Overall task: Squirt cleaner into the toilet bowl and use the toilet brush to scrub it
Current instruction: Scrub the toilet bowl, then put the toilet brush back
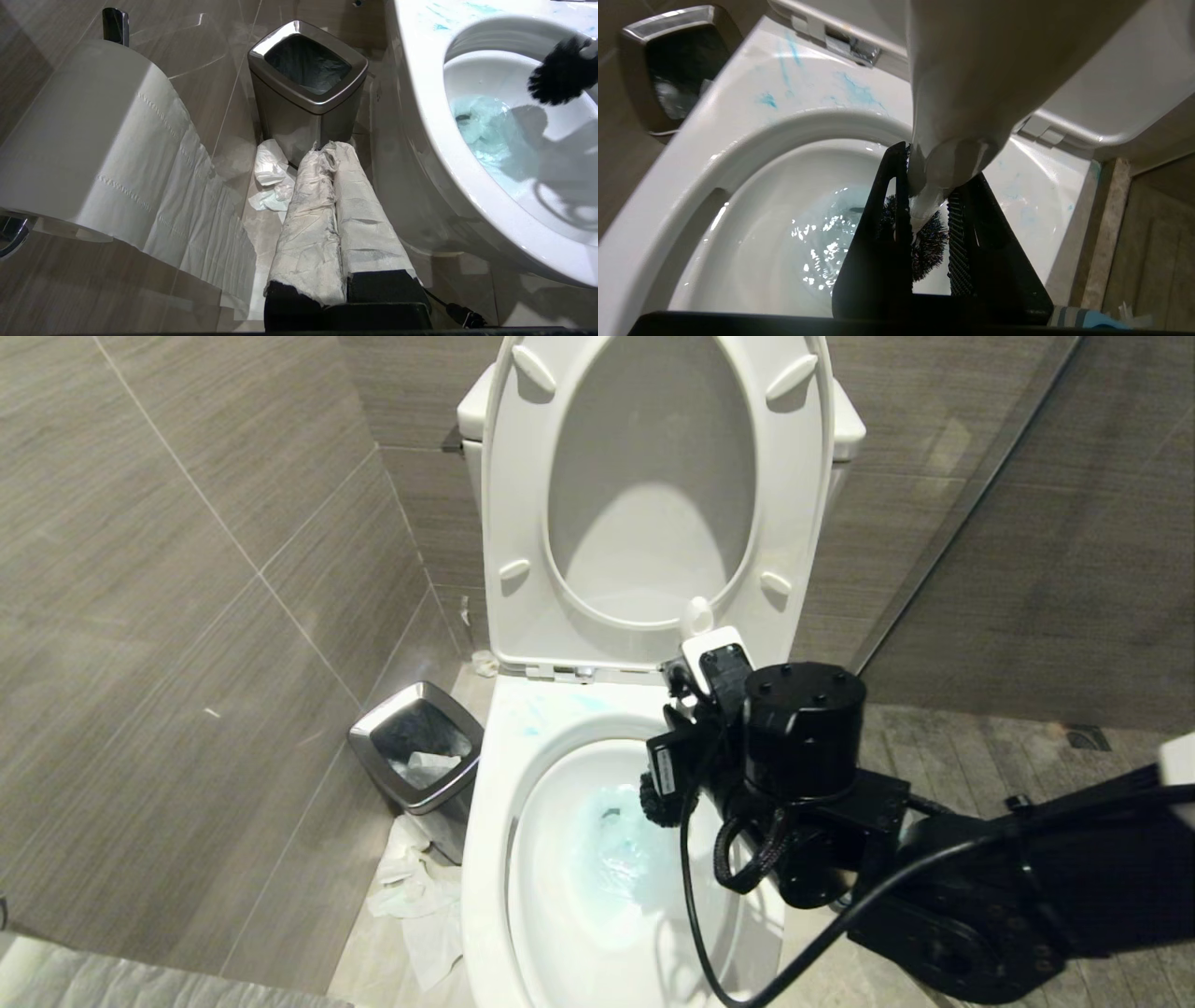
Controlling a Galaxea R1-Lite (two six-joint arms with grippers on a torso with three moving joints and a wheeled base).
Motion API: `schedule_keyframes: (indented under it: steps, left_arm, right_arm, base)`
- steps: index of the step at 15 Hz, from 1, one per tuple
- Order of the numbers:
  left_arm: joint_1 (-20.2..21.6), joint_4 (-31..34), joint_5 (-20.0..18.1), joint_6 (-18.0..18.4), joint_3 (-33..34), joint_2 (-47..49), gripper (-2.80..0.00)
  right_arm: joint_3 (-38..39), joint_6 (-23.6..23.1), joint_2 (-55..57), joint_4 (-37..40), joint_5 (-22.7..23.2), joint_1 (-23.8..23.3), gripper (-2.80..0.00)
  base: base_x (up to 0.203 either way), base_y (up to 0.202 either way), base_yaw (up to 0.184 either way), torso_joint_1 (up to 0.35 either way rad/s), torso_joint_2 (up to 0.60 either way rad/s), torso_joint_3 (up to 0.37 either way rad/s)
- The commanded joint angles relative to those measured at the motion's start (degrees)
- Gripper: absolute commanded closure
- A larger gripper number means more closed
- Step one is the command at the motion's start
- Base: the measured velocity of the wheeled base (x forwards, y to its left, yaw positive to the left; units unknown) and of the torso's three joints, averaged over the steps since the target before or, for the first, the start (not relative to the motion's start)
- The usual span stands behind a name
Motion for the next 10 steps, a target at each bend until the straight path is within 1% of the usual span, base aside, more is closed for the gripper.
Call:
schedule_keyframes:
  steps: [1,3,6,10]
  left_arm:
    - [0.02,-0.05,0.02,0.08,0.44,0.00,0.00]
    - [0.02,-0.05,0.02,-0.01,0.44,0.00,0.00]
    - [0.02,-0.05,0.02,-0.01,0.44,0.00,0.00]
    - [0.02,-0.05,0.02,-0.01,0.44,0.00,0.00]
  right_arm:
    - [0.71,-0.17,-8.42,2.15,0.78,0.76,0.00]
    - [1.69,-0.24,-13.03,4.90,2.08,2.51,0.00]
    - [1.50,0.09,-17.14,5.94,2.39,2.86,0.00]
    - [-3.07,-0.01,-23.81,13.49,2.43,2.78,0.00]
  base:
    - [0.000,0.000,0.000,0.000,0.00,0.000]
    - [0.000,0.000,0.000,0.000,0.00,0.000]
    - [0.000,0.000,0.000,0.000,0.00,0.000]
    - [0.000,0.000,0.000,0.000,0.00,0.000]
